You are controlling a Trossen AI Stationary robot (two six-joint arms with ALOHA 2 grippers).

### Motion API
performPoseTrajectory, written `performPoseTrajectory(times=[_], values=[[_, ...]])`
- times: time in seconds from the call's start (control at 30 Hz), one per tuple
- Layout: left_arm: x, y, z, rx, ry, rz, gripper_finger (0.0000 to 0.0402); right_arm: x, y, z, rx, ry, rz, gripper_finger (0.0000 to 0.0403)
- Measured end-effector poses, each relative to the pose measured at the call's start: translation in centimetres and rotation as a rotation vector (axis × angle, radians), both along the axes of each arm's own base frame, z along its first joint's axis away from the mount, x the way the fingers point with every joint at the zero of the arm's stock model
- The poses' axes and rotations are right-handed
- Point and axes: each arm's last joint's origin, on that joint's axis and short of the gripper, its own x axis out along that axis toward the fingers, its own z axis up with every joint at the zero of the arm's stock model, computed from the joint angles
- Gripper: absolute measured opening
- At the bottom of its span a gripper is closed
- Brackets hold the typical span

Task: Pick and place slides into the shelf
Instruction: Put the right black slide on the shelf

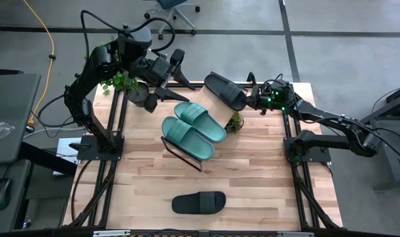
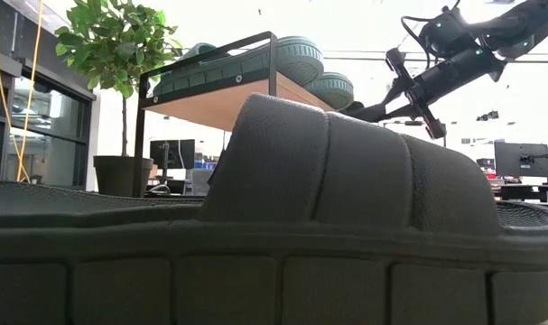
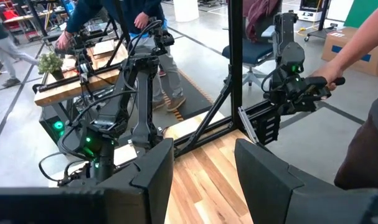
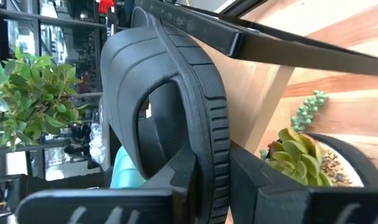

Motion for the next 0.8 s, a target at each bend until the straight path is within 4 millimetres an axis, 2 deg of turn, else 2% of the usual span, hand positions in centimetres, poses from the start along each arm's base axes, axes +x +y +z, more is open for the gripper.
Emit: performPoseTrajectory(times=[0.2,0.37,0.53,0.8], values=[[-0.1,0.0,-0.2,-0.004,0.017,-0.001,0.0161,-1.1,0.1,0.5,-0.010,0.007,-0.023,0.0054],[-0.1,0.0,-0.2,0.003,0.014,-0.003,0.0161,-1.9,0.1,0.9,-0.019,0.009,-0.054,0.0087],[-0.1,0.0,-0.2,0.012,0.011,-0.005,0.0161,-2.0,0.0,0.8,0.000,0.006,-0.047,0.0112],[-0.1,0.0,-0.2,0.013,0.010,-0.006,0.0161,-2.0,-0.1,0.7,-0.017,0.019,-0.079,0.0115]])
